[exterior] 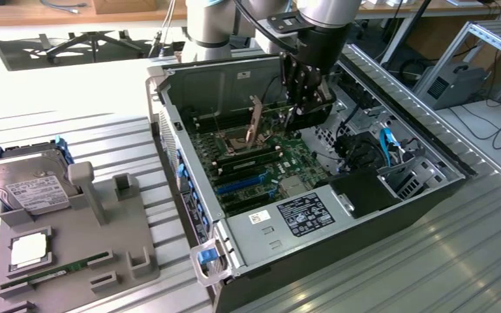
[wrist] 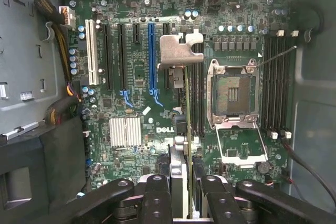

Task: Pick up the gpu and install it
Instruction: 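Insert the gpu into the slot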

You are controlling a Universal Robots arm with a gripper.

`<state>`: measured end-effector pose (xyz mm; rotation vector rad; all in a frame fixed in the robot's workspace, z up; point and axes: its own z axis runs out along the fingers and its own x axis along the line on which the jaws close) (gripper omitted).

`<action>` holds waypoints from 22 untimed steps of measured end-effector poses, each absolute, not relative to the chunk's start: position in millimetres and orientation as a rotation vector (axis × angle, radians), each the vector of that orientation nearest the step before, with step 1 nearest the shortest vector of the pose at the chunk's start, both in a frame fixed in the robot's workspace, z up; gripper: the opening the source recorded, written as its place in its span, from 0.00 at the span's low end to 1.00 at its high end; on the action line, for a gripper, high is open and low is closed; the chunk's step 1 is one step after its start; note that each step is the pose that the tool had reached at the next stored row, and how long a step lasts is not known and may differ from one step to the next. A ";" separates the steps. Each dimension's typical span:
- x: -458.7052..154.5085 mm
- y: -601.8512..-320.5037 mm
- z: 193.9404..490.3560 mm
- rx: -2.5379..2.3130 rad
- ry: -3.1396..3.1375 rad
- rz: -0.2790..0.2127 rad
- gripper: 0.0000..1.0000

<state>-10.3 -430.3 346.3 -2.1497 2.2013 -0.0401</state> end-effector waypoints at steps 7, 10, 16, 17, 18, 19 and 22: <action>-15.5 -432.4 344.8 -2.150 2.201 -0.040 0.27; -16.1 -433.9 343.8 -2.150 2.201 -0.040 0.27; -16.4 -435.0 341.4 -2.158 2.208 -0.056 0.27; -16.5 -435.0 341.0 -2.161 2.211 -0.063 0.27; -16.5 -435.0 340.6 -2.163 2.213 -0.069 0.27; -16.5 -435.0 340.3 -2.163 2.214 -0.069 0.27; -16.7 -434.9 339.6 -2.146 2.231 -0.064 0.27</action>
